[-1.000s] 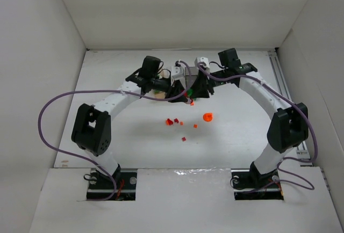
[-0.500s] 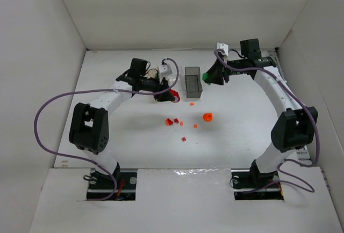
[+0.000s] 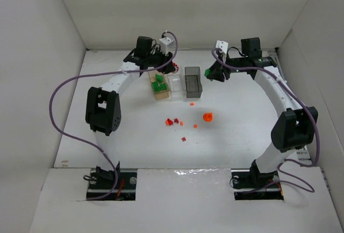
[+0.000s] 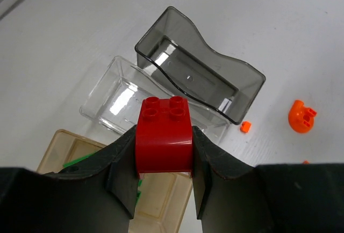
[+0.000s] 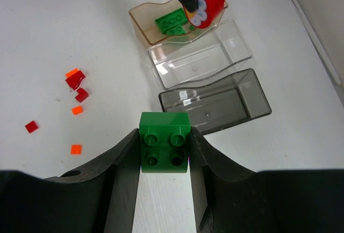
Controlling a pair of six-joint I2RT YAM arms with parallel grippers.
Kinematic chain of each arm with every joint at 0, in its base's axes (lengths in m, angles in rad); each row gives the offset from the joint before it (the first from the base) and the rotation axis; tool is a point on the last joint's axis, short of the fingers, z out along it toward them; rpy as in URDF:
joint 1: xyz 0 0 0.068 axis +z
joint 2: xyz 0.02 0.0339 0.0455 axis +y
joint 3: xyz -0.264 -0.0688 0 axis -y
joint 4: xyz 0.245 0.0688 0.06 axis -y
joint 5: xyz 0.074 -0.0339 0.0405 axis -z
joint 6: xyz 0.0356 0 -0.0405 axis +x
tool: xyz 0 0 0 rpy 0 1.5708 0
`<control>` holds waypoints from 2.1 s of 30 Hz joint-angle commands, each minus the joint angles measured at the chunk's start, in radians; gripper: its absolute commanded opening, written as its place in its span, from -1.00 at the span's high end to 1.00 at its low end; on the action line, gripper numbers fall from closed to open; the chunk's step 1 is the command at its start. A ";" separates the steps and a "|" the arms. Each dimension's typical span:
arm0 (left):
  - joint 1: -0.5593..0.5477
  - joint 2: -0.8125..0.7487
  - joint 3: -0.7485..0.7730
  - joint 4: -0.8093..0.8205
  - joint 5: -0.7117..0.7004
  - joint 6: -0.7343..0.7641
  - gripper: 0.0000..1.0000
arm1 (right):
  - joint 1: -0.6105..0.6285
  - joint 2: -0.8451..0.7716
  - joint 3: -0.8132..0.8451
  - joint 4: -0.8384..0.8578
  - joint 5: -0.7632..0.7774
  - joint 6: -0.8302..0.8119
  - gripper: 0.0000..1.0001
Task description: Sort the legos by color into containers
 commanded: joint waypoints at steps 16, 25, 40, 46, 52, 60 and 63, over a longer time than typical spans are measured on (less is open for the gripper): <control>-0.063 0.213 0.292 -0.168 -0.328 -0.094 0.76 | 0.007 -0.042 0.018 0.046 0.036 -0.002 1.00; -0.063 0.225 0.298 -0.173 -0.255 -0.084 -0.29 | 0.007 -0.033 0.018 0.037 0.045 -0.021 1.00; 0.196 -0.336 -0.043 0.135 -0.312 -0.397 -1.00 | 0.211 0.079 0.043 0.307 0.153 0.036 1.00; 0.368 -0.356 -0.114 -0.001 -0.124 -0.423 -1.00 | 0.383 0.296 0.207 0.329 0.190 0.094 1.00; 0.465 -0.471 -0.263 0.109 -0.051 -0.402 -1.00 | 0.427 0.470 0.362 0.387 0.251 0.174 1.00; 0.465 -0.505 -0.303 0.026 -0.038 -0.338 -1.00 | 0.427 0.593 0.478 0.433 0.291 0.208 0.59; 0.465 -0.519 -0.326 0.026 -0.020 -0.315 -1.00 | 0.427 0.617 0.509 0.442 0.305 0.208 0.28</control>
